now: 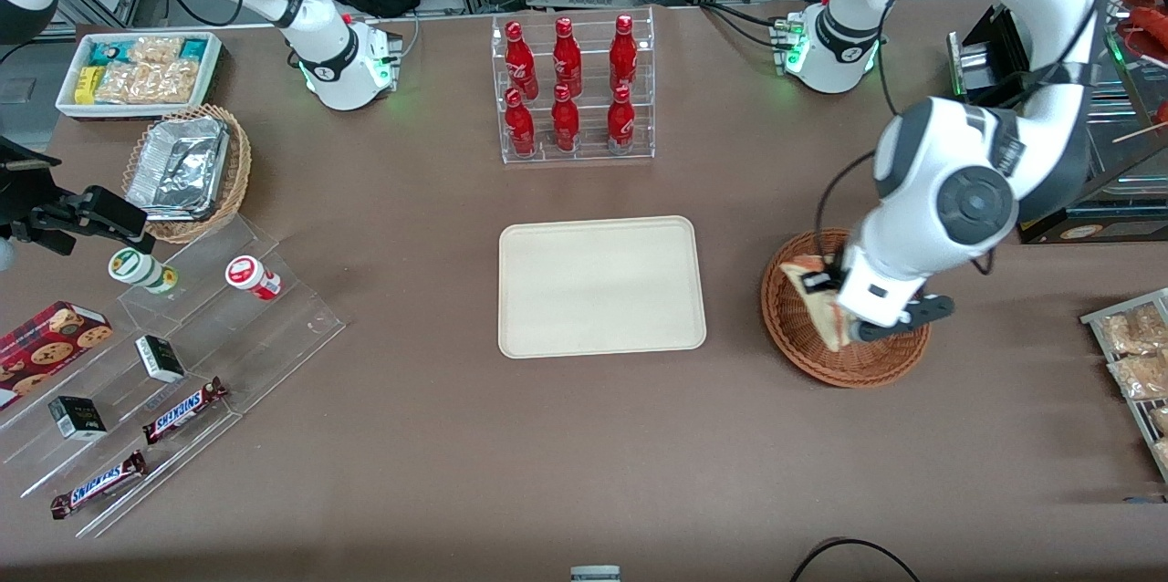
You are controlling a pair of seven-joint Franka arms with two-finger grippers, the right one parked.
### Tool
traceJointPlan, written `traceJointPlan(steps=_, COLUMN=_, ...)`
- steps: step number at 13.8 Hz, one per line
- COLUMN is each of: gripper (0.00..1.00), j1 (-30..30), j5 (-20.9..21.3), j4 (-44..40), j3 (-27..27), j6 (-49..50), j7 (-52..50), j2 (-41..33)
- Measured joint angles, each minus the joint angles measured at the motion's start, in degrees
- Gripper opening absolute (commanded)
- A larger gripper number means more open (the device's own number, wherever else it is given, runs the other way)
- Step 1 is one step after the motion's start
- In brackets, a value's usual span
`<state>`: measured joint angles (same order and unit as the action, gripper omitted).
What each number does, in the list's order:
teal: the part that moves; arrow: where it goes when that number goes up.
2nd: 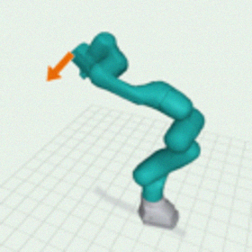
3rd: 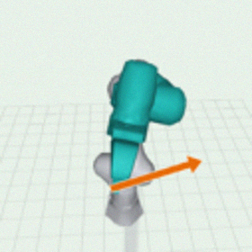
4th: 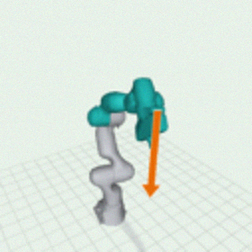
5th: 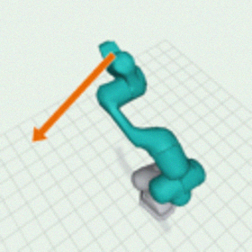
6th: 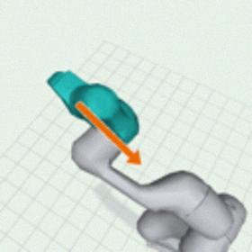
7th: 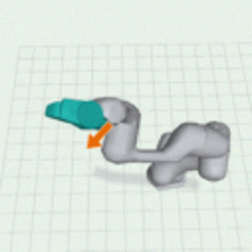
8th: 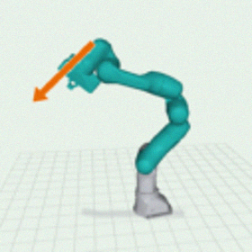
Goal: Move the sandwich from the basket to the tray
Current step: 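Lift the sandwich and carry it toward the cream tray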
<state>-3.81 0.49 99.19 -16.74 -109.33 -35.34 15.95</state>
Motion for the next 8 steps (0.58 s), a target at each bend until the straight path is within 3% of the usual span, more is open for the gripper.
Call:
traceJointPlan(steps=3, gripper=0.13, j1=-0.38, j5=0.63, j4=-0.85, j3=-6.22, j6=0.01, j7=-2.43, j2=0.29)
traceJointPlan(steps=8, gripper=0.14, j1=-6.75, j5=8.41, j4=-1.61, j3=-9.94, j6=-2.19, j7=-8.2, j2=4.93)
